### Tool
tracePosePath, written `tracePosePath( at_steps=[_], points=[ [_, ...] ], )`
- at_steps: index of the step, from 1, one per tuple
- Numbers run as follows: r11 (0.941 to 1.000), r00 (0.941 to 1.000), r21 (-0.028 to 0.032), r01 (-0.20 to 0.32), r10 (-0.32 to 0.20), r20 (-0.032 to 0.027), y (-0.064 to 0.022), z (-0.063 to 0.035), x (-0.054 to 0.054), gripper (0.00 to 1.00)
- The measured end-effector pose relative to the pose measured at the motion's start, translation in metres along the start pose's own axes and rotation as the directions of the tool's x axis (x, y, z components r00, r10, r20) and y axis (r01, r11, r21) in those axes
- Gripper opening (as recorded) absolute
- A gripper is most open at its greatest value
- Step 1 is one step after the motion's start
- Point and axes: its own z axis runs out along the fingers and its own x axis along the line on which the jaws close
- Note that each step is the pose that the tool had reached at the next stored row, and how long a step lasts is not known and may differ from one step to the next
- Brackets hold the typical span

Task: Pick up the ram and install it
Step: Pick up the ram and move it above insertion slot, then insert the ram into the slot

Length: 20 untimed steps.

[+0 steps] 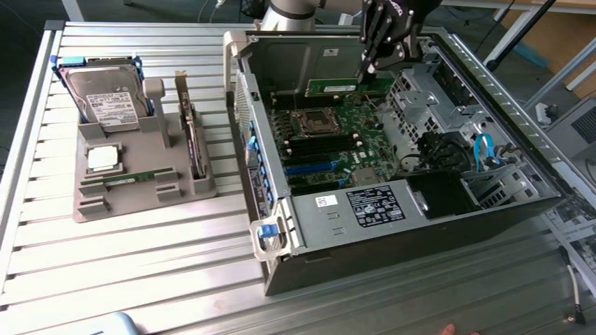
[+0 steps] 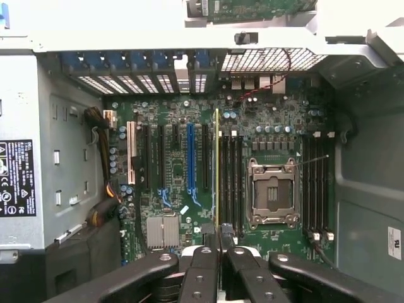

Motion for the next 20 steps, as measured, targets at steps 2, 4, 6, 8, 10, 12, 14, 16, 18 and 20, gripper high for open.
tracePosePath(
  at_steps=[2,4,6,8,10,12,14,16,18,20],
  points=[
    [1.0,1.0,0.0,0.0,0.0,0.0003,-0.0002,0.0051,0.0,0.12],
    [1.0,1.0,0.0,0.0,0.0,0.0002,-0.0003,0.0099,0.0,0.12],
    [1.0,1.0,0.0,0.0,0.0,0.0002,-0.0004,0.0137,0.0,0.12],
    [1.0,1.0,0.0,0.0,0.0,0.0,-0.0004,0.0152,0.0,0.12],
    [1.0,1.0,0.0,0.0,0.0,0.0002,-0.0004,0.0153,0.0,0.12],
    [1.0,1.0,0.0,0.0,0.0,0.0002,-0.0004,0.0153,0.0,0.12],
    [1.0,1.0,0.0,0.0,0.0,0.0003,-0.0004,0.0153,0.0,0.12],
    [1.0,1.0,0.0,0.0,0.0,0.0002,-0.0004,0.0152,0.0,0.12],
    [1.0,1.0,0.0,0.0,0.0,0.0003,-0.0004,0.0153,0.0,0.12],
    [1.0,1.0,0.0,0.0,0.0,0.0002,-0.0004,0.0153,0.0,0.12]
  ],
)
